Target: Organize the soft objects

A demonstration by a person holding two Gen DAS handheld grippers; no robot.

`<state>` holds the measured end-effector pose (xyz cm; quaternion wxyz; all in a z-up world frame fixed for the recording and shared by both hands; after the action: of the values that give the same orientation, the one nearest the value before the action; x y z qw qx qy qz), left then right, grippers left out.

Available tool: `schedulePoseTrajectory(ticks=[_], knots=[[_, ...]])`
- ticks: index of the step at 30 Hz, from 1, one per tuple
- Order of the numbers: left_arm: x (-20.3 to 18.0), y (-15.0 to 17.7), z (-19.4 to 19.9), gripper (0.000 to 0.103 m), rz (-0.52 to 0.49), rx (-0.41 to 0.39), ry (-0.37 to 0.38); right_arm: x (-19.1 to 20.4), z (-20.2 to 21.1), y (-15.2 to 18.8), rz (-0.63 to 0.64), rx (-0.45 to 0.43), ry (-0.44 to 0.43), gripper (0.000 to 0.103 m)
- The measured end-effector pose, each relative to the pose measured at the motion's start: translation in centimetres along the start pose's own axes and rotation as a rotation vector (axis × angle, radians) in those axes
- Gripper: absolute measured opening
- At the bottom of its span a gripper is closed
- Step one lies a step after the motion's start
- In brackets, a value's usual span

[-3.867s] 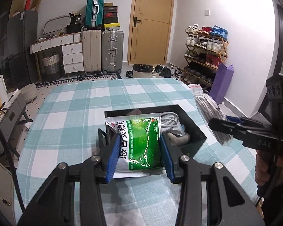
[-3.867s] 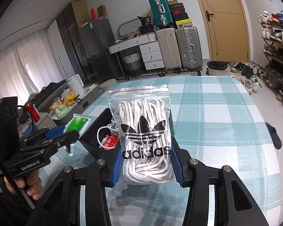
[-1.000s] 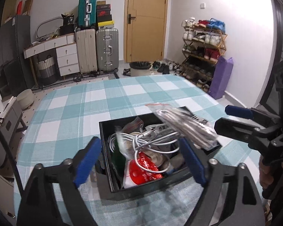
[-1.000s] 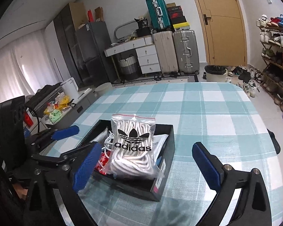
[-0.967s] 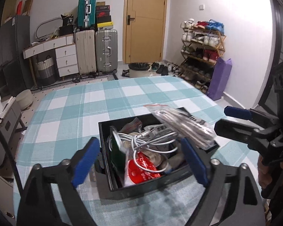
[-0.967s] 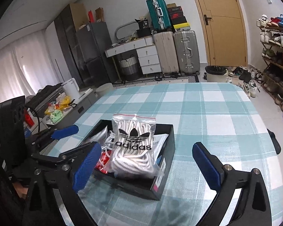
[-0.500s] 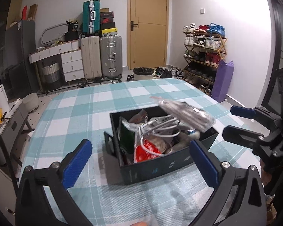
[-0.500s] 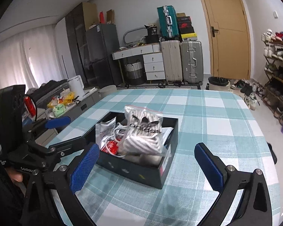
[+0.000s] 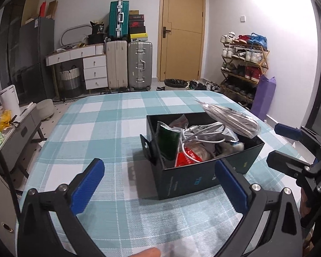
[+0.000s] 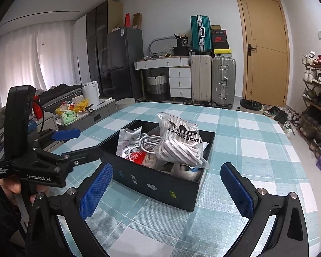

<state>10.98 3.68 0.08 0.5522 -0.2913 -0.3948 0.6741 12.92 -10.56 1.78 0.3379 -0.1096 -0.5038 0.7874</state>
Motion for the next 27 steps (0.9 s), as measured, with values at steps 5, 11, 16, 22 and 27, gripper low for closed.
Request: schedulePoseTrajectory(ticks=[5,11,16,22,27], knots=[[0.0,0.1,0.0,0.103,-0.009,-0.022,-0.01,-0.3,0.1,0.3,0.001,-0.016,0.018,0.102],[-0.4,0.5,-0.3,0.103,-0.035,-0.027,-0.013,-1.1,0.1,0.5,-0.011,-0.024,0.03,0.102],[-0.2,0.5,-0.4,0.103,-0.023,-0.023,-0.005,-1.4,0.0,0.5,-0.017,-0.027,0.026,0.102],[0.1,0.5,-0.5,0.103,-0.008,-0.017,-0.009,-1.5,0.1,0.5,-0.018,-0.028,0.026,0.102],[0.5,0.6,-0.6,0.103,0.013,-0.012,-0.006,-1.6,0.3,0.5,-0.022,-0.036,0.027,0.102]])
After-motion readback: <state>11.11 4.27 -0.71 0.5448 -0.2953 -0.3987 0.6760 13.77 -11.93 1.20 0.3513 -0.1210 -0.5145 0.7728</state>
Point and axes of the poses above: each gripper's, at about its wrist camera, not at the fingertips, and z roughly against the way its jaws point, x to its left, y to its underside, the point moved 6 cm from there along -z, roughly the way its jaws point, and after that the axes turned 10 degrees about -y, right-handed, at the moved point
